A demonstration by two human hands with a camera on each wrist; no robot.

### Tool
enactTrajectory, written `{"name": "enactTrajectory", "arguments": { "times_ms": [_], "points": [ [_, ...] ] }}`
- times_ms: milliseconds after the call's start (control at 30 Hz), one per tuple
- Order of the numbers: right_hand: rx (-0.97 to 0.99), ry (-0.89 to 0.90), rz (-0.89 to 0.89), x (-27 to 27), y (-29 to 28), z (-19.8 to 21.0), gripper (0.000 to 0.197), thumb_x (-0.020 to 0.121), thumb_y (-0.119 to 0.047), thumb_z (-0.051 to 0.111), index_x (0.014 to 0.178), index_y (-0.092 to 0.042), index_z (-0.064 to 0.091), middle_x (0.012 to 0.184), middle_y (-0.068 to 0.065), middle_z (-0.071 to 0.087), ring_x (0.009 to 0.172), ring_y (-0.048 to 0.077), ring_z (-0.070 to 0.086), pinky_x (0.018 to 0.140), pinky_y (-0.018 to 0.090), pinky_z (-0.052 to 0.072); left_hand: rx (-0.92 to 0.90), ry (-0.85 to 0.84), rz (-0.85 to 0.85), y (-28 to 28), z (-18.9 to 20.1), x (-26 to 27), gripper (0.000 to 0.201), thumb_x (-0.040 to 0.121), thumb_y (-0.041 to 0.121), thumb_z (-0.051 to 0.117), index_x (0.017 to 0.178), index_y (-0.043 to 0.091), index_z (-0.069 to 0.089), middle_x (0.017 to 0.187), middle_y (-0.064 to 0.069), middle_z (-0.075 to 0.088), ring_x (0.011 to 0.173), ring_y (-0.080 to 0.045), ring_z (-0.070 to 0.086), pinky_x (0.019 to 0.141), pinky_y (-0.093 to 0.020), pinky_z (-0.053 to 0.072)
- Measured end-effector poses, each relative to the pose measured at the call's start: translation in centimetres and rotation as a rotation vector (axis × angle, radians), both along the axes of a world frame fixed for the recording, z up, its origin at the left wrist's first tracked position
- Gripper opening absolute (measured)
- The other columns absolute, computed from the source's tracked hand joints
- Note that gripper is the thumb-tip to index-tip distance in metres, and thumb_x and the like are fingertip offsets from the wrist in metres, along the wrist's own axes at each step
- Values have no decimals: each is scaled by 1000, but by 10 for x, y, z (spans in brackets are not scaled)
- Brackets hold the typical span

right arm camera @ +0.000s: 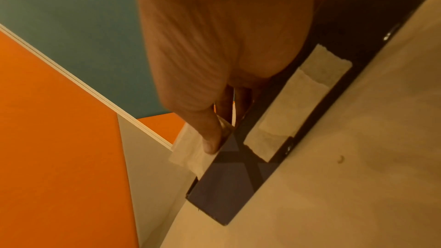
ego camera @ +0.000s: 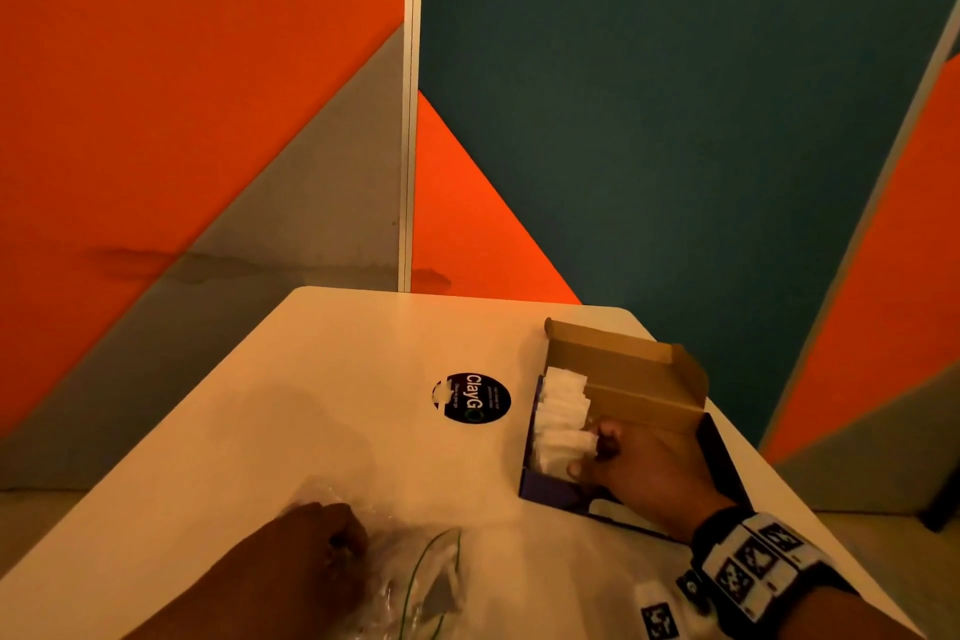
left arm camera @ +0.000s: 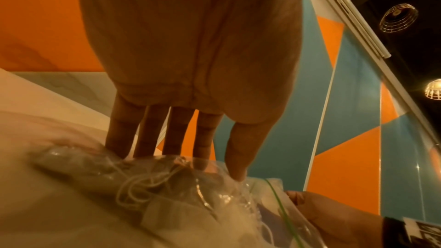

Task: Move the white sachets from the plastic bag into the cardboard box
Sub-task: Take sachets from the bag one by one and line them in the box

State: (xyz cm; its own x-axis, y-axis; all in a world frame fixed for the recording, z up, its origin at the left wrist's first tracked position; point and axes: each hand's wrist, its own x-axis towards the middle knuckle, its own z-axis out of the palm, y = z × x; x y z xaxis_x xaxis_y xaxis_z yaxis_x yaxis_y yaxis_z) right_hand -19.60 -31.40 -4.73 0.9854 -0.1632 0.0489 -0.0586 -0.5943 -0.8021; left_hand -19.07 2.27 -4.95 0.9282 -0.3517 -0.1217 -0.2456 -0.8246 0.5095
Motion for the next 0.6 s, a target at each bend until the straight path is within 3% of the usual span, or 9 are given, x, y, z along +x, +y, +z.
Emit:
{"name": "enactTrajectory", "arguments": {
  "times_ms": [100,233,367,433,600],
  "points": [
    [-71,78,13,8,-2,-4,23,89,-18,71,106,-33,68,98,-24,64,90,-6,60,63,4,41,-2,9,-3,2,-1,-1,16,89,40,65,104,44,65,112,14,57,102,1,57,94,-13,42],
    [-81,163,-31,17,-4,-9,13,88,-17,72,101,-17,73,84,-10,69,71,-1,59,50,2,41,24,-5,-20,4,-6,-3,15,83,48,67,97,47,62,112,17,56,98,4,57,95,-16,45],
    [-93,200,-50,23,-6,-8,9,83,-14,76,92,-16,74,79,-5,71,66,3,62,58,10,49,42,3,-26,6,-7,-1,16,81,50,67,96,48,61,112,18,56,97,4,57,95,-19,47],
    [-119,205,-55,24,-6,-8,11,82,-9,75,91,-15,75,75,-5,69,64,3,61,54,9,47,42,4,-35,6,-6,-1,16,81,50,67,95,48,61,111,17,57,97,3,58,94,-20,48],
    [-200,173,-77,26,-5,-8,16,78,-6,73,92,-13,76,82,-3,72,69,3,61,59,13,48,52,-13,-35,6,-8,-3,20,82,56,65,98,45,62,109,20,57,96,4,58,91,-20,48]
  ]
}}
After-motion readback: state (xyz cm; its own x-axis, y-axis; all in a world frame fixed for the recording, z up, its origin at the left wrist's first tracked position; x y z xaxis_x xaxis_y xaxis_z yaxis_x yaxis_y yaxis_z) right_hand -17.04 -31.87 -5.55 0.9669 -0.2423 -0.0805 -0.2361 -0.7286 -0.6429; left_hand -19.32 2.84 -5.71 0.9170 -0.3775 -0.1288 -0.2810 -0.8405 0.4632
